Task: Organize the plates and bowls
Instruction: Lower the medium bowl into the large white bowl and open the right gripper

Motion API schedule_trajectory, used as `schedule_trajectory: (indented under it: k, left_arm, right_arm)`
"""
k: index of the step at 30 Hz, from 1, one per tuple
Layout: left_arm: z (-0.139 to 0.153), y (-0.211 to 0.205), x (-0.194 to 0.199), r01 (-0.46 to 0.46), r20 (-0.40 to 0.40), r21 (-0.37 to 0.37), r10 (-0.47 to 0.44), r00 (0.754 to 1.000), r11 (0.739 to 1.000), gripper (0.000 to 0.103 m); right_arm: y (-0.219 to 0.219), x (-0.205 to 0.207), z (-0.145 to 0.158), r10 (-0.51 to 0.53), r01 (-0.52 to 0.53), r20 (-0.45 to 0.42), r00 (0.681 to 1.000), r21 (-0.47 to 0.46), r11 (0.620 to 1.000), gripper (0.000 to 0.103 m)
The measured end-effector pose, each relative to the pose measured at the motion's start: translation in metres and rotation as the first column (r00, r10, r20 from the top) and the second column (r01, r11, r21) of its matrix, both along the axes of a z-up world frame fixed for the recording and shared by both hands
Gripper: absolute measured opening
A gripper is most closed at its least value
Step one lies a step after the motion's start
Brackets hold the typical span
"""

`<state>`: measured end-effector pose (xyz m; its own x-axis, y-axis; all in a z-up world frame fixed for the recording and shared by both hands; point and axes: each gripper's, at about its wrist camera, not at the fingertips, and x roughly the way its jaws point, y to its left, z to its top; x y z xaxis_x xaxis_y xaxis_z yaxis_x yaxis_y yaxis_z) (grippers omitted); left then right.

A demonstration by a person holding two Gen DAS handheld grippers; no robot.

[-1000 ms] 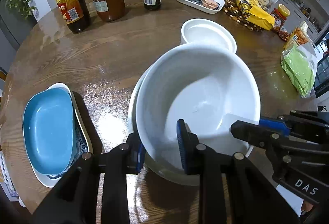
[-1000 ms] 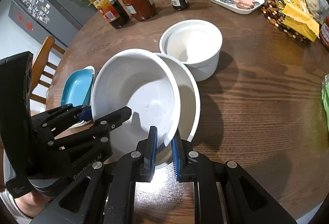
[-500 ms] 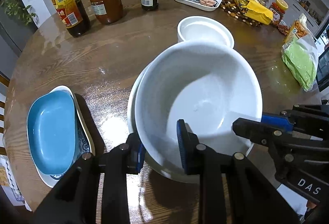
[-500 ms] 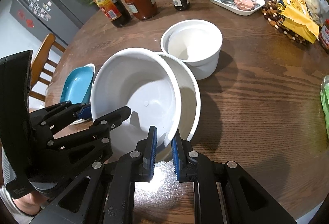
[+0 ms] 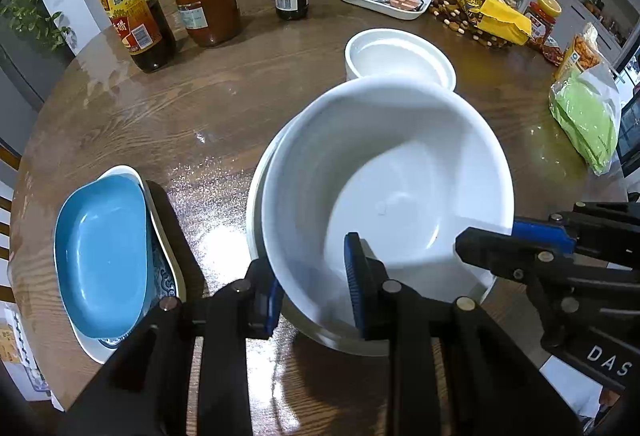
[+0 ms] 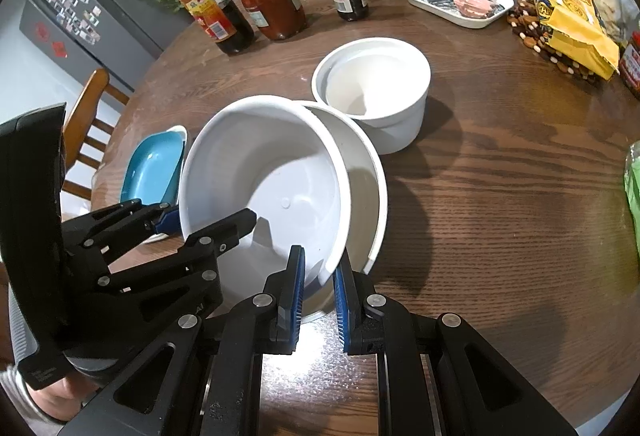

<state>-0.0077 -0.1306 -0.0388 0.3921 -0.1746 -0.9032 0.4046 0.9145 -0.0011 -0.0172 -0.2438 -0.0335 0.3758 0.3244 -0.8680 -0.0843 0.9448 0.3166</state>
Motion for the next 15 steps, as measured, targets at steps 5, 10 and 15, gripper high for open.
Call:
schedule_trajectory:
  k: [5,10,15]
  left_arm:
    - [0.0002,0.0003,0.0011,0.001,-0.017,-0.002,-0.001,1.000,1.000,0.026]
    - [0.0009,0.0003,0.0015,0.005,-0.024,-0.006,-0.006,1.000,1.000,0.026]
    - [0.0017,0.0003,0.0012,0.010,-0.028,-0.006,-0.010,1.000,1.000,0.026]
  right_arm:
    - [0.0016,0.0004,0.0004,0.000,0.000,0.002,1.000,-0.011,1.000,0.015]
    - [0.0001,0.0012,-0.0008,-0.008,0.008,-0.009,1.000,-0.001,1.000,0.015]
    - [-0.0003,0.0013,0.0001,-0.011,0.011,-0.009,1.000,0.000,1.000,0.015]
